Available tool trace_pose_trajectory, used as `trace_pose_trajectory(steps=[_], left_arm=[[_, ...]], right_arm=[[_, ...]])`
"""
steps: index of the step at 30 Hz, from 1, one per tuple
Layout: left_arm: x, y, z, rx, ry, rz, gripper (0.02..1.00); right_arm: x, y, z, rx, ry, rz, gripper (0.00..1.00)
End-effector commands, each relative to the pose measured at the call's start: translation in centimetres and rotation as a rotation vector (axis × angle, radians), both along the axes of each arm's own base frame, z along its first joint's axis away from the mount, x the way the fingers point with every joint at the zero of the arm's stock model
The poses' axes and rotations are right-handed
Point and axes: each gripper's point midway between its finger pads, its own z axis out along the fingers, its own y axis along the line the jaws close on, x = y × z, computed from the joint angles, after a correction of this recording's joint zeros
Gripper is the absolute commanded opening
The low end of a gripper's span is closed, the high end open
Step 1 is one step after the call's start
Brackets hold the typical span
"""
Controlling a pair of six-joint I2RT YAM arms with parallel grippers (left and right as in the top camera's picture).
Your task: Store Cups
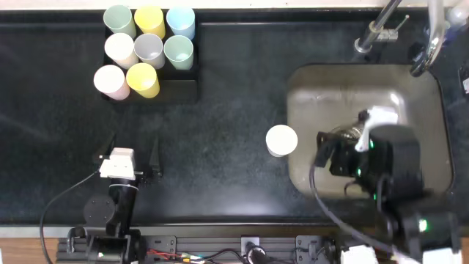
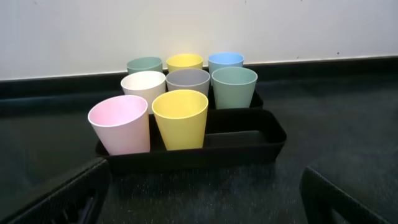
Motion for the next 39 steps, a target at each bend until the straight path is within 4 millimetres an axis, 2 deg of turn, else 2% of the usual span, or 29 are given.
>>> trace_pose_trajectory(steps=[1, 7, 13, 22, 27, 30, 35, 37, 39], left_arm=[[0.0, 0.0, 0.0, 0.003, -0.004, 0.000, 1.000], [0.0, 0.0, 0.0, 0.003, -0.004, -0.001, 0.998], [0.0, 0.0, 0.0, 0.003, -0.004, 0.000, 1.000], [0.0, 0.0, 0.0, 0.003, -0.004, -0.001, 1.000], [0.0, 0.0, 0.0, 0.003, -0.004, 0.000, 1.000], [0.0, 0.0, 0.0, 0.003, -0.004, -0.001, 1.000], [0.0, 0.0, 0.0, 0.003, -0.004, -0.001, 1.000], [0.0, 0.0, 0.0, 0.003, -0.004, -0.001, 1.000], [0.0, 0.0, 0.0, 0.003, -0.004, 0.000, 0.998]], right_arm=[[1.5, 0.7, -1.3, -0.023, 0.138, 0.037, 0.996], [2.6, 3.8, -6.2, 0.032, 0.383, 0.213, 0.996], [3.0, 3.7, -10.2, -0.009, 0.562, 0.227, 0.998], [4.2, 4.0, -13.4, -0.067, 0.641, 0.244, 0.991], [5.0, 4.8, -14.8, -0.079, 0.650, 0.275, 0.925], [5.3, 4.8, -15.7, -0.080, 0.668, 0.274, 0.833], [5.2, 5.4, -16.4, -0.088, 0.687, 0.290, 0.551], [5.3, 5.6, -16.4, -0.089, 0.678, 0.298, 0.411], [5.4, 5.9, -16.3, -0.086, 0.670, 0.303, 0.148]])
